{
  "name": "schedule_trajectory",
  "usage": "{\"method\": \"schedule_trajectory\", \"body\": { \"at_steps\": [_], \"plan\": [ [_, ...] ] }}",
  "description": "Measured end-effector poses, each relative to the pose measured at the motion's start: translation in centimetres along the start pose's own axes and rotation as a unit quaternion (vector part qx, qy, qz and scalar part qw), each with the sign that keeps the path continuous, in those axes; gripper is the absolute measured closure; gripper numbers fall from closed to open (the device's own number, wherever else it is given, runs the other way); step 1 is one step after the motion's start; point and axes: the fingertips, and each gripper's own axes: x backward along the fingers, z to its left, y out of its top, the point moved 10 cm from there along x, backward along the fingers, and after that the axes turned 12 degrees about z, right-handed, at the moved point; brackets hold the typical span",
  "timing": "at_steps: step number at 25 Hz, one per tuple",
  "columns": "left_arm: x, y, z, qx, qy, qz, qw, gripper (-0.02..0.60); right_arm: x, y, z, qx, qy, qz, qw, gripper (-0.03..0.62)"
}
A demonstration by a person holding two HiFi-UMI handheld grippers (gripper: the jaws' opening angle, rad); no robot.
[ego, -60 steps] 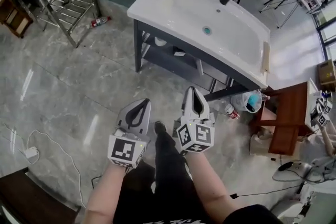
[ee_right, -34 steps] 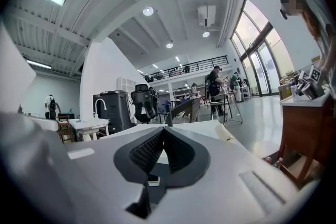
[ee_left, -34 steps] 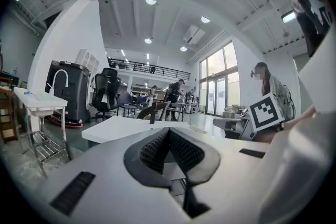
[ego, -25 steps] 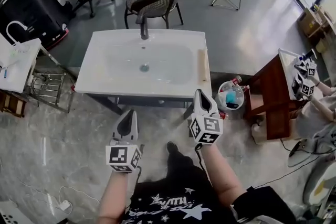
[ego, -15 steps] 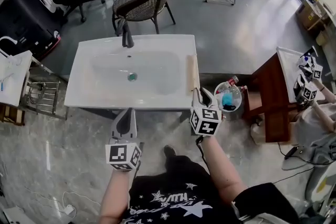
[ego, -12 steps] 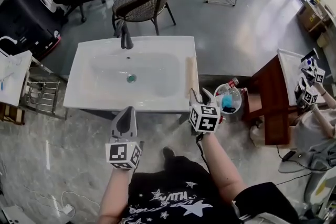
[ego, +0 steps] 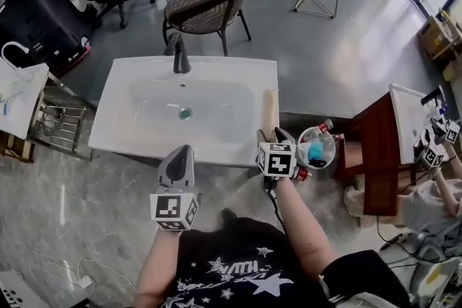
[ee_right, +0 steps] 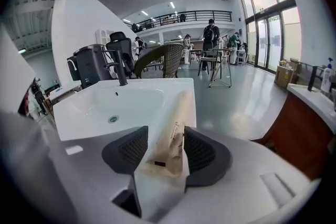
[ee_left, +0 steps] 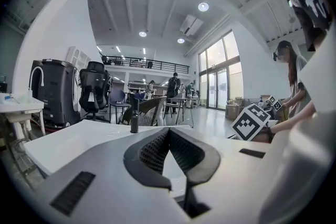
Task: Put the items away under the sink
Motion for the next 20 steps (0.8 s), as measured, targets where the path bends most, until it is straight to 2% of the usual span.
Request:
{"method": "schedule_trajectory", "body": {
  "at_steps": [5,11,14,20],
  "plan": [
    [-0.5,0.0,0.4,0.003,0.005,0.002,1.0000,0.572,-0.8,0.0,0.0,0.017,-0.026,0.013,0.999,0.401],
    [-0.2,-0.4,0.6,0.008,0.006,0.008,0.9999,0.572,-0.8,-0.1,-0.2,0.044,-0.038,0.006,0.998,0.484],
    [0.1,-0.6,0.6,0.009,0.008,0.009,0.9999,0.572,-0.5,0.2,-0.6,0.035,-0.035,0.003,0.999,0.547],
    [2.0,-0.8,1.2,0.006,0.009,0.005,0.9999,0.572,1.0,0.1,-0.3,0.009,-0.019,-0.014,1.000,0.559]
  ]
}}
